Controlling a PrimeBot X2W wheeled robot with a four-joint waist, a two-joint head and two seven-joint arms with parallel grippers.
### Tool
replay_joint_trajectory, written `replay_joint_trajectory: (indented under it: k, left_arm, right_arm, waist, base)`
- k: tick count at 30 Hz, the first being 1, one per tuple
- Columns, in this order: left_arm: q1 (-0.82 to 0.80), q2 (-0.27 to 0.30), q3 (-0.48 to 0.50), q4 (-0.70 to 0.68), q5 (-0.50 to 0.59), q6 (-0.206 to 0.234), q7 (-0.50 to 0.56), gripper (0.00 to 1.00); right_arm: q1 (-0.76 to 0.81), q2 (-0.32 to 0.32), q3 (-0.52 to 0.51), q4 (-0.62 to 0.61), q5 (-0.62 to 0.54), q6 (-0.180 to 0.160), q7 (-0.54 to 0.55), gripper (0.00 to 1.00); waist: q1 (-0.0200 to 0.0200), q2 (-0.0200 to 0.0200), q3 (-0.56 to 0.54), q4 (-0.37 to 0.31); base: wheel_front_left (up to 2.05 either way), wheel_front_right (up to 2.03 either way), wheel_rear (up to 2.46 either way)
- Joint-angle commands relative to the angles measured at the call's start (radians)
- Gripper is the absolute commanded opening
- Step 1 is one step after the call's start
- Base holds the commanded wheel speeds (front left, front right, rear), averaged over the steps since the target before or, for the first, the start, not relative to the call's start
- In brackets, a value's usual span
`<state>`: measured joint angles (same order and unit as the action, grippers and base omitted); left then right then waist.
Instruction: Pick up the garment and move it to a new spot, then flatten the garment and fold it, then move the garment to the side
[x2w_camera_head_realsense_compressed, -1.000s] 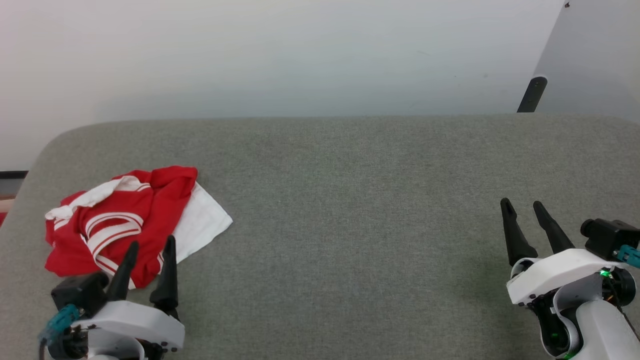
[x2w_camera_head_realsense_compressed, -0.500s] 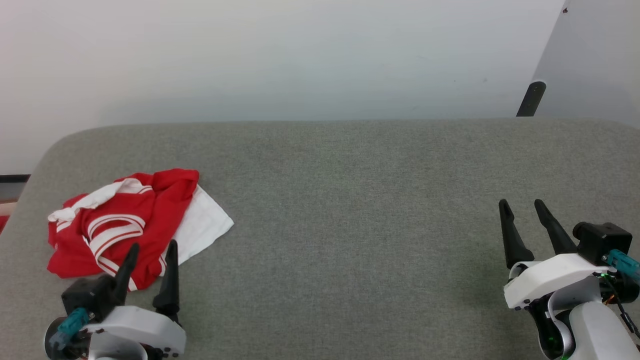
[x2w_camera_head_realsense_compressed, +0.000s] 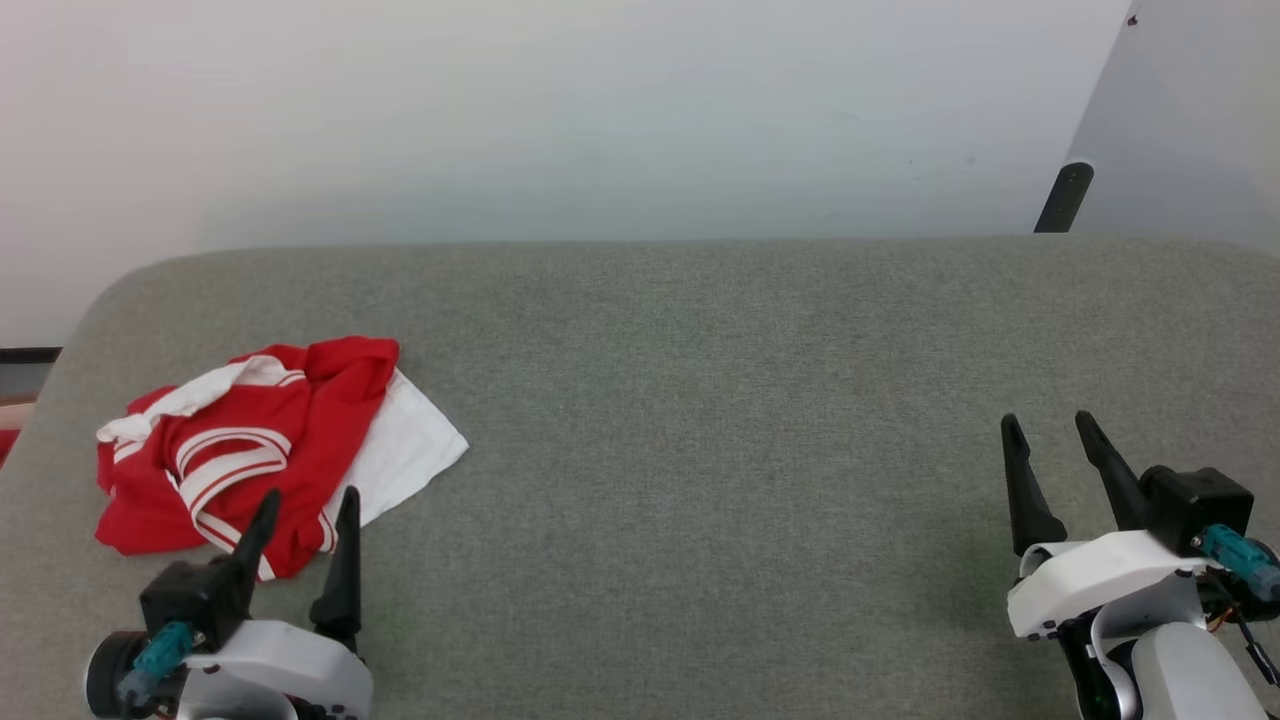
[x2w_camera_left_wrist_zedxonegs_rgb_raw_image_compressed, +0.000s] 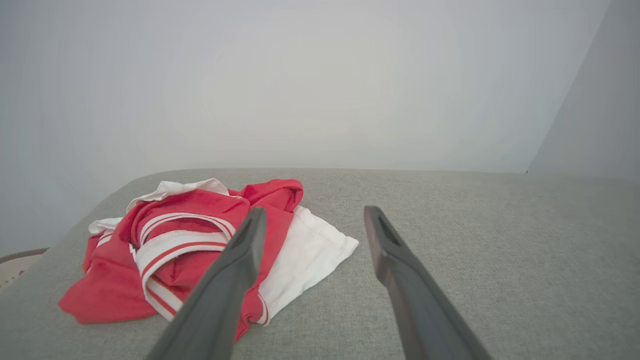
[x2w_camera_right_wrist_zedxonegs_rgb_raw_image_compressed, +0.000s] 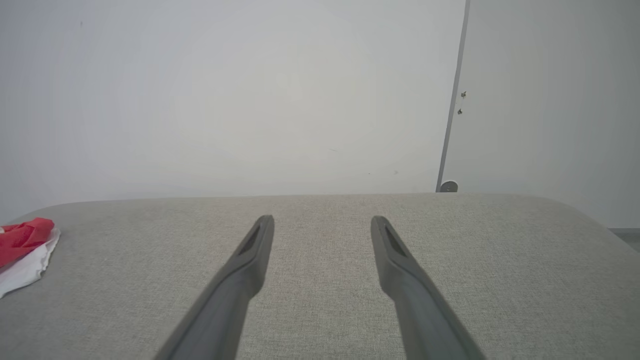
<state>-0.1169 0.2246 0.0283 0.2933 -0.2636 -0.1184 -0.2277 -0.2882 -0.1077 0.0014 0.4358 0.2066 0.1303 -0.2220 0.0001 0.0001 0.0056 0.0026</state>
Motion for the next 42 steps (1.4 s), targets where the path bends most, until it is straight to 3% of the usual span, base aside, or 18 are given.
replay_joint_trajectory:
  k: [1,15,22,29,42]
  left_arm:
    - [-0.008,0.0,0.005,0.004,0.021,-0.007,-0.011,1.0]
    - [-0.024,-0.001,0.015,0.037,0.036,-0.012,-0.033,1.0]
    - [-0.041,-0.001,0.013,0.056,0.022,-0.013,-0.037,1.0]
    - [-0.05,-0.004,0.027,0.085,0.014,-0.013,-0.037,1.0]
    - [-0.034,-0.049,0.064,0.097,0.031,-0.008,-0.037,1.0]
  right_arm:
    - [0.003,0.003,0.002,0.002,-0.025,0.001,-0.013,1.0]
    - [-0.01,0.005,-0.007,0.01,-0.08,0.001,-0.038,1.0]
    - [-0.022,0.0,0.012,0.008,-0.077,0.001,-0.044,1.0]
    - [-0.031,-0.004,0.052,0.01,-0.055,0.001,-0.044,1.0]
    - [-0.078,0.001,0.153,0.037,-0.019,0.001,-0.044,1.0]
  waist:
    - [-0.0001,-0.0001,0.001,0.0]
    - [-0.0001,-0.0001,0.007,0.003]
    - [-0.0001,-0.0001,0.016,0.052]
    - [-0.0001,-0.0001,0.022,0.162]
    - [-0.0001,-0.0001,0.036,0.45]
  base:
    - [0.0,0.0,0.0]
    - [0.0,0.0,0.0]
    - [0.0,0.0,0.0]
    - [0.0,0.0,0.0]
    - [0.0,0.0,0.0]
